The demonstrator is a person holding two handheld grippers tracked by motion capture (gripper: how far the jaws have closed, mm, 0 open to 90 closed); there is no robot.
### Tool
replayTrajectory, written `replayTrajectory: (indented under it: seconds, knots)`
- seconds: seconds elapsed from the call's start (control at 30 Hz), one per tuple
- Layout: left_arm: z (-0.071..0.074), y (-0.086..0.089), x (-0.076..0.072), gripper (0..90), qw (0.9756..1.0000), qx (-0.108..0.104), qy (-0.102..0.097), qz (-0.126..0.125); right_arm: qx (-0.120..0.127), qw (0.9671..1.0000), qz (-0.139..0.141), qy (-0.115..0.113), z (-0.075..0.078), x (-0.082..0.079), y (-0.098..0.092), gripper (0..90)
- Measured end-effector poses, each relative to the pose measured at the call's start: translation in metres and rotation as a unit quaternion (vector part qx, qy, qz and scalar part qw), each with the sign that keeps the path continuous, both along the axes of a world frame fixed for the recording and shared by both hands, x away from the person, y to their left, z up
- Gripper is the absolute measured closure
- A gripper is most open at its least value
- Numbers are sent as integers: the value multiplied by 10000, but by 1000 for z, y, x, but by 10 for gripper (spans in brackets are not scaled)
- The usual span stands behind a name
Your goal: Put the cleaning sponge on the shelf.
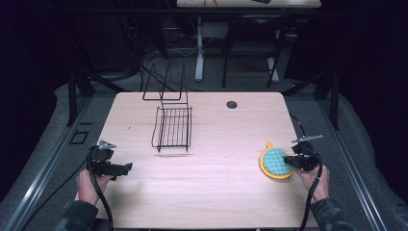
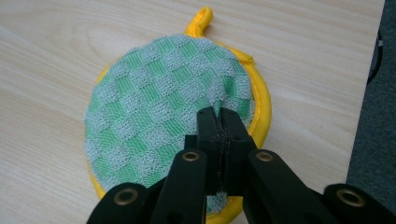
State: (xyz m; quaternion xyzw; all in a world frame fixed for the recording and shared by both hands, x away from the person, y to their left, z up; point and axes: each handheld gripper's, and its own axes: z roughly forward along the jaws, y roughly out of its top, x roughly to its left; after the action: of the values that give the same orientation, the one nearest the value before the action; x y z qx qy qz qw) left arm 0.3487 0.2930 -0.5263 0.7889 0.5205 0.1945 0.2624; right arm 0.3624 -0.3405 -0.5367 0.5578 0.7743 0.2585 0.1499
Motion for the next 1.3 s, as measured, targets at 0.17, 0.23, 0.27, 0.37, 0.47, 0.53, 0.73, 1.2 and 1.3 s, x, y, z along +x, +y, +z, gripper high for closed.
replayTrajectory:
  seconds: [0.17,0.23,0.27,0.37,0.47,0.53,0.73,1.2,1.3]
  knots:
    - [0,-1,0,2,10000,-28,-10,20,42,9998,15,-195,10,-4,0,894]
    - [0,-1,0,2,10000,-18,-4,-2,60,9995,51,-312,16,-6,0,894]
    - [0,-1,0,2,10000,-21,-6,1,60,9995,51,-312,16,-6,0,894]
    - [0,-1,0,2,10000,-21,-9,14,112,9992,43,-392,22,-9,-1,894]
    - [0,0,1,2,10000,-13,-4,-4,181,9987,35,-484,28,-11,-2,894]
    - [0,0,1,2,10000,-6,7,-17,221,9984,45,-524,31,-12,-1,894]
    - [0,0,0,2,10000,-17,-13,4,276,9973,141,-666,41,-14,6,894]
    - [-1,-2,1,2,10000,-9,16,1,310,9950,401,-865,57,-10,25,894]
    - [-1,-2,1,2,10000,3,21,-7,341,9946,440,-881,60,-9,28,895]
